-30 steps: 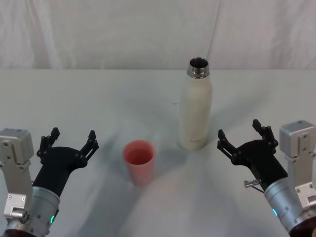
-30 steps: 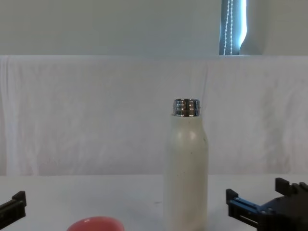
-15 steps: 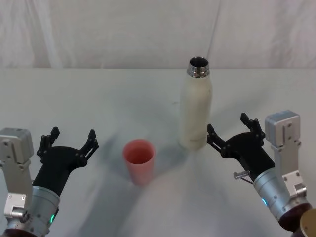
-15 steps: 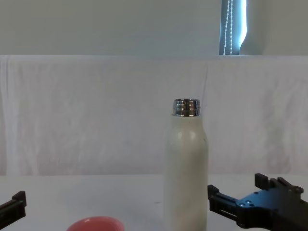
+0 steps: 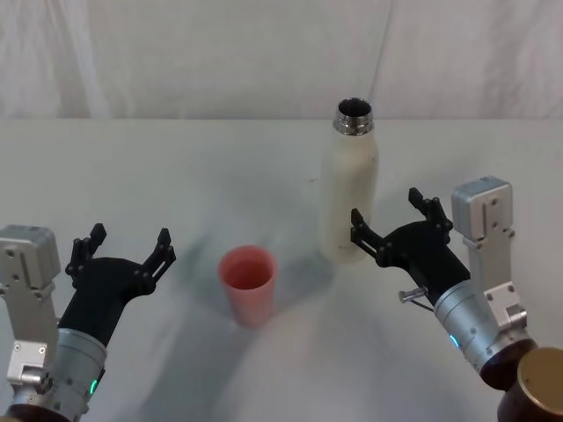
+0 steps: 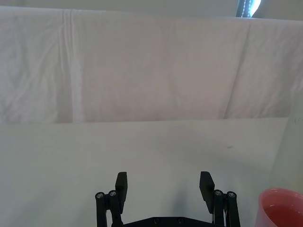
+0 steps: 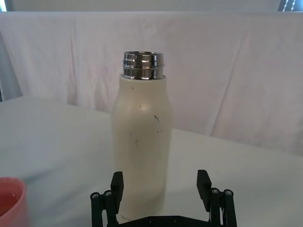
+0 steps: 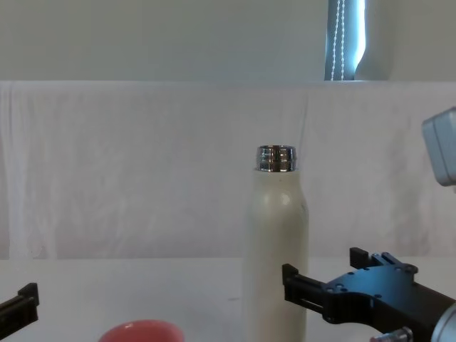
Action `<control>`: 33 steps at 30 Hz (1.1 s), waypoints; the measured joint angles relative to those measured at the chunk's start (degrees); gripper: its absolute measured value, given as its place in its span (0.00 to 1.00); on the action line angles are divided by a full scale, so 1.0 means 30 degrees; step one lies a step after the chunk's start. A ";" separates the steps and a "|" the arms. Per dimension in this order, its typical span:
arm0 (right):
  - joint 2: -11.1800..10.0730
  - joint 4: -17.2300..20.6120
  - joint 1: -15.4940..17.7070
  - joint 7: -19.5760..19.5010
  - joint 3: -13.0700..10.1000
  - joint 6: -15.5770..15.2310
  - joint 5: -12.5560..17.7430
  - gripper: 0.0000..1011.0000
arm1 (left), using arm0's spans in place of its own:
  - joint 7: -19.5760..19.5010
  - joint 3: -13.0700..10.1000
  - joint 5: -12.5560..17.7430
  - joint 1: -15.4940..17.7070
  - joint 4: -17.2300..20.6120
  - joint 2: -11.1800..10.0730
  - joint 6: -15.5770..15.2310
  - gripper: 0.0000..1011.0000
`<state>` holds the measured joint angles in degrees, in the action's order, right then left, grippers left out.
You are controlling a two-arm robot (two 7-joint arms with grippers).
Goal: Grasp the thermos with one hand and pour water into the cup lid.
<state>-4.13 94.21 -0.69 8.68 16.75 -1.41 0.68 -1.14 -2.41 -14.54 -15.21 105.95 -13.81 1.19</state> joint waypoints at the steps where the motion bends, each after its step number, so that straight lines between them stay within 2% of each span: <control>1: 0.0013 -0.0035 -0.0043 0.0024 0.0014 -0.0019 0.0008 0.99 | 0.0000 0.0000 0.0000 0.0000 0.0000 0.0000 0.0000 0.99; 33: 0.0924 -0.2307 -0.2067 0.0067 0.0585 -0.0022 0.0297 0.99 | 0.0000 -0.0001 0.0000 0.0000 0.0000 0.0001 -0.0001 0.99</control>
<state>-1.36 87.29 -6.89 8.88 18.50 -1.48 1.57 -1.14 -2.41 -14.55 -15.21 105.95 -13.80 1.19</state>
